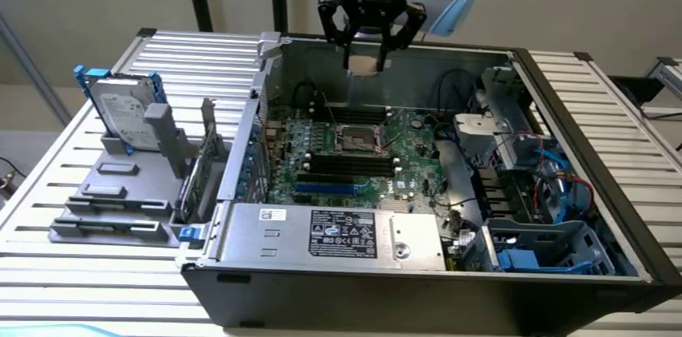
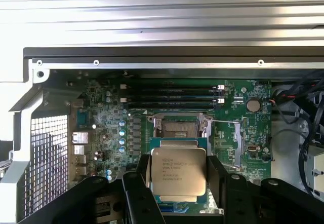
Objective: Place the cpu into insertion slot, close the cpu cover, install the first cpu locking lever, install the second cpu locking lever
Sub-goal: 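Place the cpu into insertion slot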
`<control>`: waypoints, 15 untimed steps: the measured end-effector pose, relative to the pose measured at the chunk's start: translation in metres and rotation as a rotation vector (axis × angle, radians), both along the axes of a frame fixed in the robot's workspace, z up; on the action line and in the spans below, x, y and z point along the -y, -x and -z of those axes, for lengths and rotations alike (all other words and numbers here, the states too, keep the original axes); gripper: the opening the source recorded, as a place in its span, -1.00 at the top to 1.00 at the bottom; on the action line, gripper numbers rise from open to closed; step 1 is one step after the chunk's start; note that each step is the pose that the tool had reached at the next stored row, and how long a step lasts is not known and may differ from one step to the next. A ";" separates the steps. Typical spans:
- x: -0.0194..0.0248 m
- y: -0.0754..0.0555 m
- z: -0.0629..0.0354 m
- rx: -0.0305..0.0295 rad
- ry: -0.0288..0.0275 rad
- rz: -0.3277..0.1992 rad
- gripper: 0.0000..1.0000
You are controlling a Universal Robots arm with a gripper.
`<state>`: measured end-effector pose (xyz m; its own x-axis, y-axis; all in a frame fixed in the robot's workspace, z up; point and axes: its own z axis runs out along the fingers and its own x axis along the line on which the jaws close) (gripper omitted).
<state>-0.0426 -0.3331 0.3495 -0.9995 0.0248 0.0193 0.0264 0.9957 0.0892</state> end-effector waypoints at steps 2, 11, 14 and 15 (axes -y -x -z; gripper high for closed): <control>-0.0001 -0.002 0.0015 0.0000 0.0002 0.000 -0.09; -0.0016 -0.011 0.0165 0.0000 0.0058 0.000 -0.09; -0.0023 -0.011 0.0185 -0.0012 0.0075 0.002 -0.09; -0.0024 -0.011 0.0189 -0.0023 0.0074 0.010 -0.09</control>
